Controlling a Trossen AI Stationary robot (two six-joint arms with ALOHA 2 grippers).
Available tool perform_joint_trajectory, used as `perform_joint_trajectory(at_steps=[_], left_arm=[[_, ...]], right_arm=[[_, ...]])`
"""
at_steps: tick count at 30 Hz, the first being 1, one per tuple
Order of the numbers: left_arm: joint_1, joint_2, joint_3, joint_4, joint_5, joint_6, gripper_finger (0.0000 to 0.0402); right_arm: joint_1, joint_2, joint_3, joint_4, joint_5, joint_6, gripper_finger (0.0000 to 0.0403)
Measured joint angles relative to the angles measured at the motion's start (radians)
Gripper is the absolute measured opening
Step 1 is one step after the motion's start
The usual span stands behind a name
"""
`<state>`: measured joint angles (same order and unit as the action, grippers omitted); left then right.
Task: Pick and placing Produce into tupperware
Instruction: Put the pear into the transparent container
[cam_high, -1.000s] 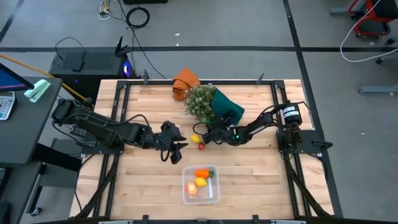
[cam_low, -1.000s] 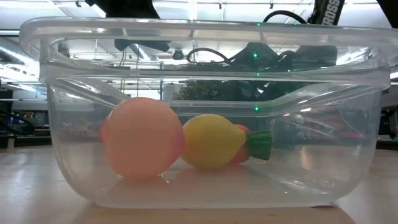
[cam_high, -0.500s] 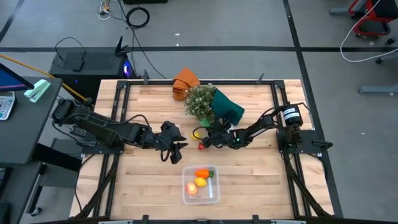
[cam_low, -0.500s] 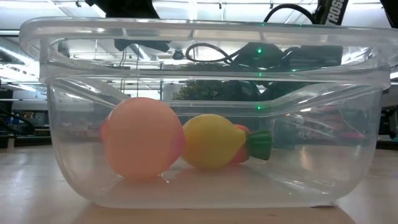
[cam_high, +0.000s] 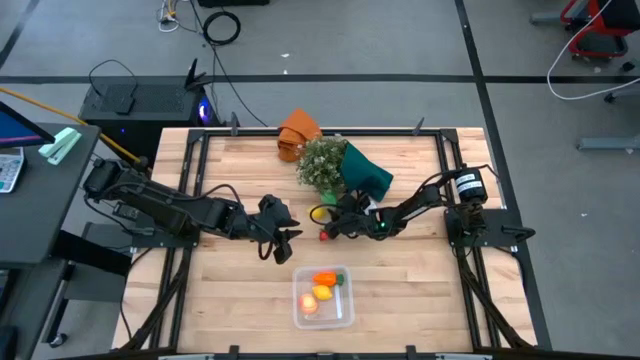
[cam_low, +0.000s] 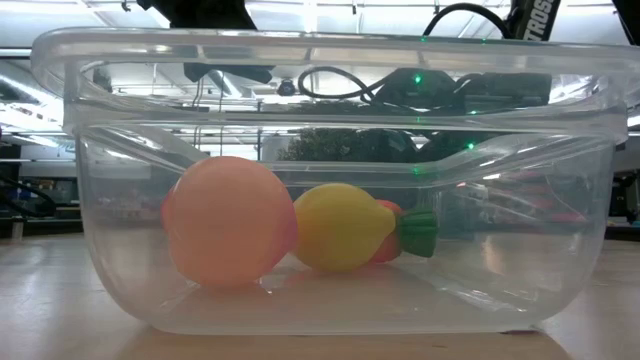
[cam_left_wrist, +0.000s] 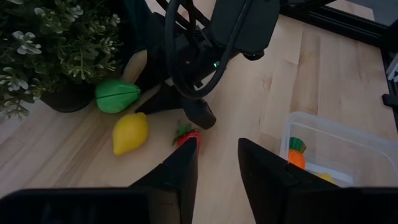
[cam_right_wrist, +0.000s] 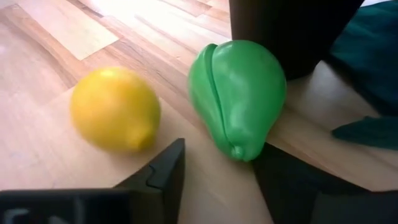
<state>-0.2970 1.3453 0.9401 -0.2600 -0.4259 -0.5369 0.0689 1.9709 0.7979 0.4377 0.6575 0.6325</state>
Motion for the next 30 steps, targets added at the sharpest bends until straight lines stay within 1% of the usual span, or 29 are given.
perform_joint_trajectory(at_steps=[5, 11, 21, 26, 30], left_arm=[[-0.012, 0.000, 0.000, 0.000, 0.000, 0.000, 0.0117], [-0.022, 0.000, 0.000, 0.000, 0.000, -0.001, 0.0118], [-0.022, 0.000, 0.000, 0.001, 0.000, -0.001, 0.0113], [-0.022, 0.000, 0.000, 0.001, 0.000, -0.001, 0.0117], [-0.022, 0.000, 0.000, 0.001, 0.000, -0.001, 0.0115]], right_arm=[[0.000, 0.000, 0.000, 0.000, 0.010, 0.002, 0.0205], [-0.001, 0.000, 0.000, -0.003, 0.017, -0.005, 0.0243], [-0.039, 0.000, 0.000, 0.001, 0.019, -0.008, 0.0286], [-0.054, 0.002, 0.031, -0.002, 0.016, -0.011, 0.0309], [-0.066, 0.002, 0.049, 0.001, 0.016, -0.031, 0.0317]])
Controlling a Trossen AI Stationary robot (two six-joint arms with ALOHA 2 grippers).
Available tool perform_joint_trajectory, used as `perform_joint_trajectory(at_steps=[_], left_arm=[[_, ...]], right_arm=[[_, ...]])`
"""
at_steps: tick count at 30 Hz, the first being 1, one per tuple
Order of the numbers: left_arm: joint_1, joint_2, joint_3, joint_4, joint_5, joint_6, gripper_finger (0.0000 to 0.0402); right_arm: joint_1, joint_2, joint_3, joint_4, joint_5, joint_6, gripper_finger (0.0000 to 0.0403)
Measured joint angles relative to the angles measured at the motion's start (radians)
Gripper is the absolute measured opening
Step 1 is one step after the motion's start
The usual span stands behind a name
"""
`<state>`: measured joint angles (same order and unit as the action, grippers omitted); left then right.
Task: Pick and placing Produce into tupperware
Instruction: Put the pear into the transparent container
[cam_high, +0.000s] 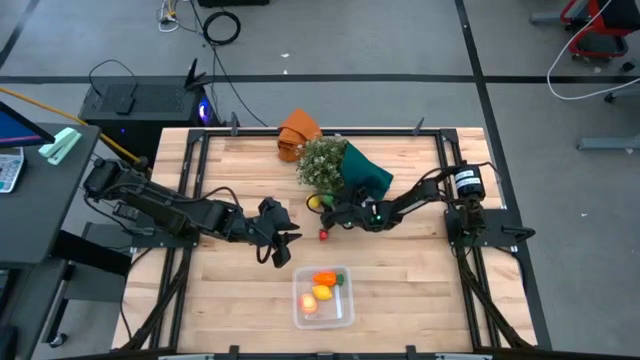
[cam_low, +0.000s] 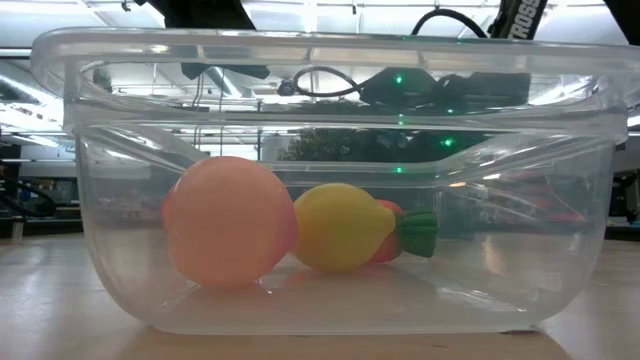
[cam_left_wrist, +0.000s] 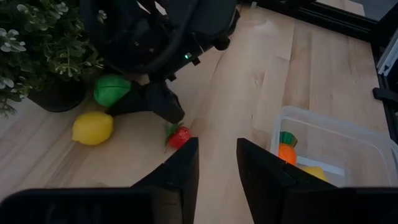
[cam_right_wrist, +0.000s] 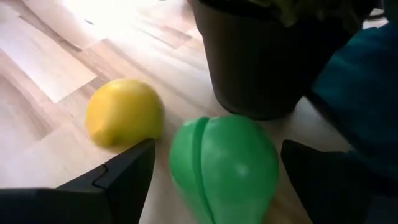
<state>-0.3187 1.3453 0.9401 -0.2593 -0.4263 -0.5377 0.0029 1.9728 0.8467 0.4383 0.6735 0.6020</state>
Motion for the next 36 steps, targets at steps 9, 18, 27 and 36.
perform_joint_trajectory(at_steps=[9, 18, 27, 36], left_arm=[[0.000, 0.000, 0.000, 0.000, 0.000, 0.000, 0.0114], [0.000, 0.000, 0.000, 0.000, 0.000, -0.001, 0.0111], [0.000, 0.000, 0.000, 0.000, 0.000, 0.000, 0.0117], [0.000, 0.000, 0.000, -0.002, 0.000, 0.000, 0.0112]], right_arm=[[-0.013, 0.000, 0.000, -0.050, -0.012, 0.059, 0.0269], [-0.007, 0.000, 0.001, -0.047, -0.020, 0.060, 0.0194], [0.014, -0.001, 0.001, -0.047, -0.019, 0.060, 0.0187], [0.074, -0.036, 0.001, -0.067, -0.025, 0.060, 0.0185]])
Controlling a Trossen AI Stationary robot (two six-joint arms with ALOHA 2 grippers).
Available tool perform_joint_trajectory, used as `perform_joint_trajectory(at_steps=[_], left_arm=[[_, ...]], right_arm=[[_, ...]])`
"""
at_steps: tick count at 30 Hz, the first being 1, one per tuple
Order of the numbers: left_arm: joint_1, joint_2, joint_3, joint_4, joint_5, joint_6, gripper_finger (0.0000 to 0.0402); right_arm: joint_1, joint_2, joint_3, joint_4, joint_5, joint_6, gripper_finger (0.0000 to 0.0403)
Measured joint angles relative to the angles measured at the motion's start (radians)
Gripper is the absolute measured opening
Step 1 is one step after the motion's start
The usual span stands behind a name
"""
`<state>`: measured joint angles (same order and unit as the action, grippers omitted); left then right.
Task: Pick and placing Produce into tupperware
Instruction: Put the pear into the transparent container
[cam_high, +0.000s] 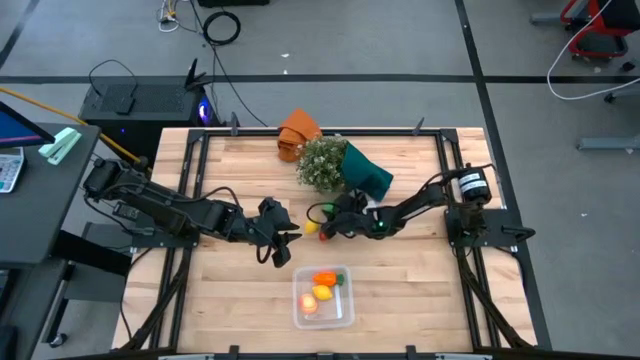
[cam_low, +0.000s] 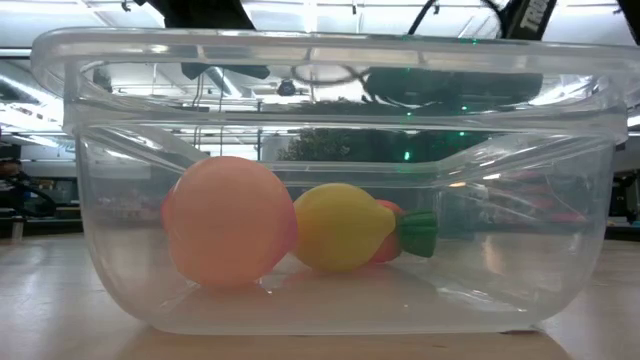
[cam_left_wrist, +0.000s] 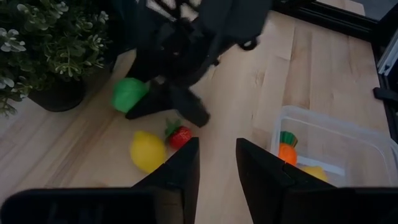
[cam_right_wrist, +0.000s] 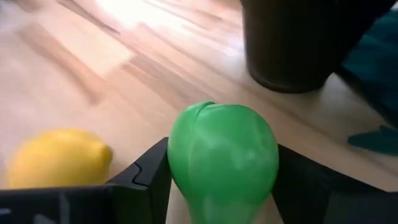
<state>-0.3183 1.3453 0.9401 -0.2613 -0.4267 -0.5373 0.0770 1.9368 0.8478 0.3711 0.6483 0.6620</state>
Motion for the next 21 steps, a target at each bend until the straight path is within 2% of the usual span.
perform_joint_trajectory(at_steps=[9, 15, 21], left_arm=[[0.000, 0.000, 0.000, -0.006, -0.011, 0.024, 0.0118], [0.000, 0.000, 0.000, -0.006, -0.019, 0.034, 0.0112], [0.000, 0.000, 0.000, -0.005, -0.023, 0.040, 0.0112]], right_arm=[[0.077, -0.163, 0.001, -0.039, -0.015, -0.043, 0.0184], [0.154, -0.290, 0.002, -0.052, -0.139, -0.123, 0.0184], [0.232, -0.362, 0.002, -0.104, -0.238, -0.139, 0.0185]])
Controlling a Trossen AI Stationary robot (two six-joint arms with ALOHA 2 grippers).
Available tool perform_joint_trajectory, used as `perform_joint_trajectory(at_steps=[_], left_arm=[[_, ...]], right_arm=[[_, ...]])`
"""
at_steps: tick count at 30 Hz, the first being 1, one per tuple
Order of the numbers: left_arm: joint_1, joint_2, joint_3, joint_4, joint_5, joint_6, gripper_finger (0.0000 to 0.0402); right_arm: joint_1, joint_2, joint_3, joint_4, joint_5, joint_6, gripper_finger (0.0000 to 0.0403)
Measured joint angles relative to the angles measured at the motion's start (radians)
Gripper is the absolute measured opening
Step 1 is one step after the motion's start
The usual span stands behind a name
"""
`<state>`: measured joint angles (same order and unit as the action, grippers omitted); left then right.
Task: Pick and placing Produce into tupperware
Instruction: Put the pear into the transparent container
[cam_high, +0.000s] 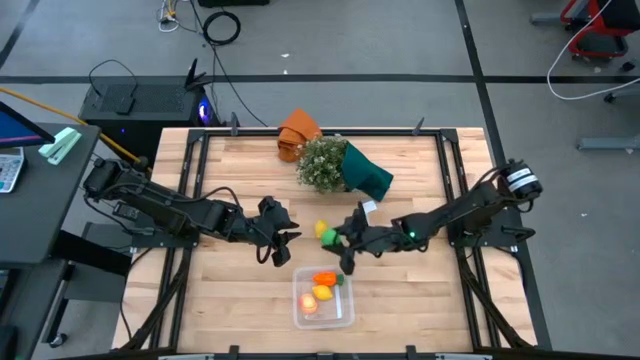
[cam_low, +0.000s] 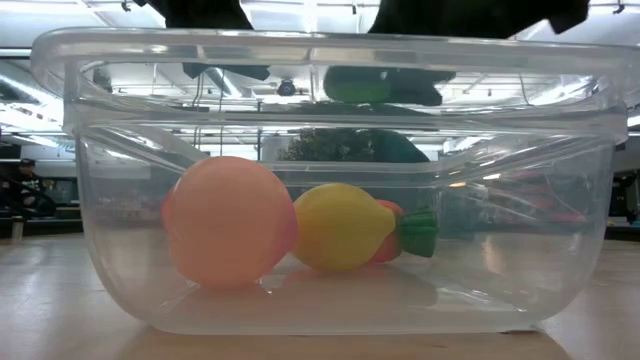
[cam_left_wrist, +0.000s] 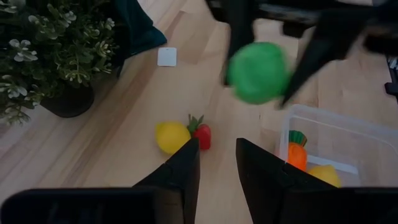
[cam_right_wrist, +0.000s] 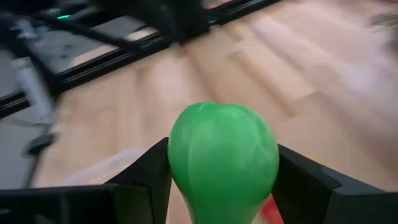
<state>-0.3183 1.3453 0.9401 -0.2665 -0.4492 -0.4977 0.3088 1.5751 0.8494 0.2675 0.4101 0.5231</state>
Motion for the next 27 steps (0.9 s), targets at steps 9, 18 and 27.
perform_joint_trajectory(at_steps=[9, 18, 27], left_arm=[[0.000, 0.000, 0.000, 0.003, -0.001, 0.019, 0.0116], [0.000, 0.000, 0.000, 0.001, 0.000, 0.012, 0.0113], [0.000, 0.000, 0.000, -0.001, 0.005, -0.005, 0.0117]], right_arm=[[0.120, -0.017, 0.000, -0.006, -0.157, 0.117, 0.0186], [0.255, -0.017, 0.002, -0.009, -0.206, 0.196, 0.0186], [0.271, 0.093, 0.235, -0.144, -0.228, -0.064, 0.0186]])
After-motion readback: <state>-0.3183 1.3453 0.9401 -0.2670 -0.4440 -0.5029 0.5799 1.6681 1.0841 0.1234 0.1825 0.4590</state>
